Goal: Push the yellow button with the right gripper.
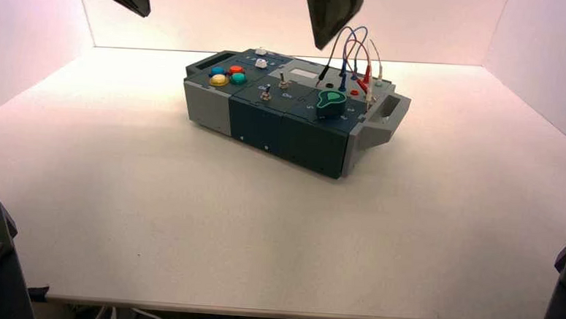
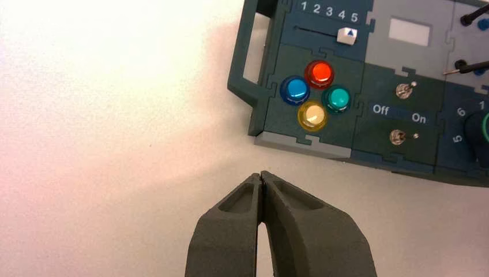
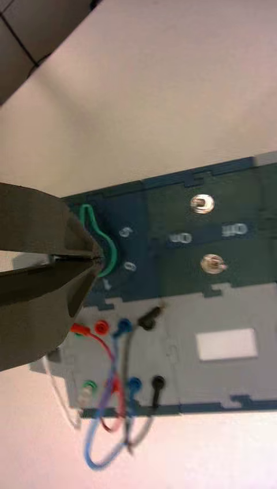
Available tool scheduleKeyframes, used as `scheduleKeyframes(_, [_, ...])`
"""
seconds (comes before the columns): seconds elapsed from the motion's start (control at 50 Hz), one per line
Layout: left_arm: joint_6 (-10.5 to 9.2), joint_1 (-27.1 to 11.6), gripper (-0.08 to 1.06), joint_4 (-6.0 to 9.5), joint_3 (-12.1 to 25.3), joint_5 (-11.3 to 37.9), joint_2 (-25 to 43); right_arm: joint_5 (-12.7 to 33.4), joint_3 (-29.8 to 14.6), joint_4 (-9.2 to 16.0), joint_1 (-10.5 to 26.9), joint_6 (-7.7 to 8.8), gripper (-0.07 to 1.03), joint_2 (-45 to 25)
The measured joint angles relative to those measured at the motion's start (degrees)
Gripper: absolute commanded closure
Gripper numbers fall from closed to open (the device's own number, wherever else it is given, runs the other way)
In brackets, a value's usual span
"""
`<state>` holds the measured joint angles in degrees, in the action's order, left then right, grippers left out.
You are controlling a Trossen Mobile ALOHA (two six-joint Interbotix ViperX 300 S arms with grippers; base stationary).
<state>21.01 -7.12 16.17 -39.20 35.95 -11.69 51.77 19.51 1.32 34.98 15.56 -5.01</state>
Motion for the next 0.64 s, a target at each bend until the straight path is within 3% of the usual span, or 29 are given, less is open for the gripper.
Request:
scheduleKeyframes(0.44, [0.18,-0.3,1.01,-0.62,0.0,-0.4,0.3,-3.3,3.1,-0.4,-3.5,0.09,0.98,3.5])
scheduleKeyframes(0.58, [3.16,-0.6,1.01,-1.67,-0.3,-2.1,-1.5,-3.4,3.3,-0.4,-3.5,0.09,0.98,3.8])
scheduleKeyframes(0.64, [3.43,-0.6,1.01,-1.76,-0.6,-2.7,-1.7,-3.3,3.3,-0.4,-3.6,0.09,0.98,3.9])
